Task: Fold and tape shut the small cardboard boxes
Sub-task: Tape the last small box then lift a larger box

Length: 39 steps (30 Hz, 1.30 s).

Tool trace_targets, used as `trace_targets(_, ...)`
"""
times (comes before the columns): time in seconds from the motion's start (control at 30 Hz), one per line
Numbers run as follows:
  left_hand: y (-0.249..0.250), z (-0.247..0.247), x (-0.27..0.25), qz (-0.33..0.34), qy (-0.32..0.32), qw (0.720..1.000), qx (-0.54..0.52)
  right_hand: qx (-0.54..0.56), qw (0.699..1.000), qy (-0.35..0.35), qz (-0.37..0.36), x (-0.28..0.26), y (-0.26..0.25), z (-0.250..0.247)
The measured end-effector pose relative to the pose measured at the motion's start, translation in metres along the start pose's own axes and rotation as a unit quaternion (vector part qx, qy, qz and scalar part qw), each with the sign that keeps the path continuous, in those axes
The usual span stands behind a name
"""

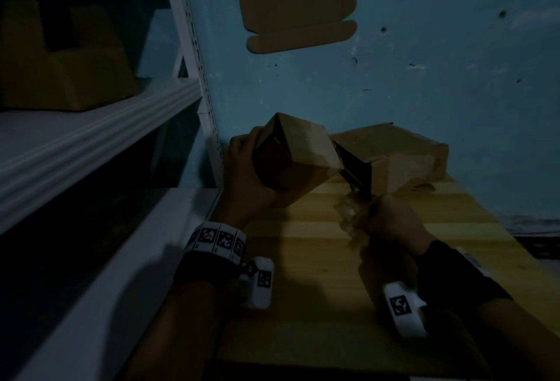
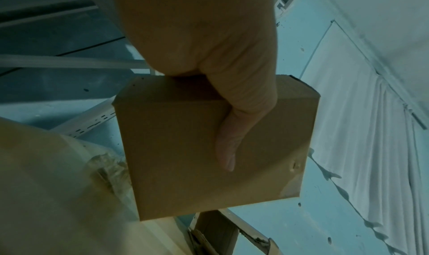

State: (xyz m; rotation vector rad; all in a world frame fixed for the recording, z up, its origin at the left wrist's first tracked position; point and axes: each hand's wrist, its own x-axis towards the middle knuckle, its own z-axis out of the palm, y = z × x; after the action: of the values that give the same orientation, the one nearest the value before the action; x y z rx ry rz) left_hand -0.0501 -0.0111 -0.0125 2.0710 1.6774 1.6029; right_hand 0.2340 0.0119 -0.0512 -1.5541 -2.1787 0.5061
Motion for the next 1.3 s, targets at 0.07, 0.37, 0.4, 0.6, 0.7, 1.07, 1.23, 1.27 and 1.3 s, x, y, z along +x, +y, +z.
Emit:
trace_targets(0.07,-0.001,0.0,0.001,0.002,-0.011,1.0,0.009,-0.034,0.999,-0.027,0.003,0.003,-0.003,-0.003)
trace_targets(0.37,0.002,0.004,-0.005,0.085,-0.066,0.994,0.004,0.085,0.982,-0.164,-0.039,0.0,0.01,-0.028)
trace_targets(0.4,0.001,0.005,-0.005,0.087,-0.071,0.994,0.007,0.08,0.988,-0.127,-0.036,0.0,0.009,-0.03)
trace_targets(0.6,0.005,0.006,-0.004,0.113,-0.088,0.99,0.001,0.254,0.961,0.105,-0.032,-0.008,-0.001,-0.039)
trace_targets(0.7,0.013,0.01,-0.006,0.118,-0.111,0.987,-0.012,0.381,0.924,0.014,-0.035,-0.011,-0.014,-0.04)
trace_targets(1.07,0.016,0.014,-0.005,0.12,-0.128,0.984,-0.03,0.437,0.896,-0.017,-0.08,-0.009,-0.019,-0.032)
trace_targets(1.23,0.02,0.014,-0.005,0.091,-0.121,0.987,-0.059,0.434,0.899,0.021,-0.057,-0.007,-0.017,-0.034)
trace_targets(1.27,0.02,0.014,-0.004,0.081,-0.115,0.987,-0.08,0.433,0.899,0.034,-0.054,-0.006,-0.015,-0.034)
trace_targets(1.3,0.02,0.015,-0.003,0.071,-0.108,0.986,-0.106,0.434,0.898,0.044,-0.051,-0.005,-0.014,-0.034)
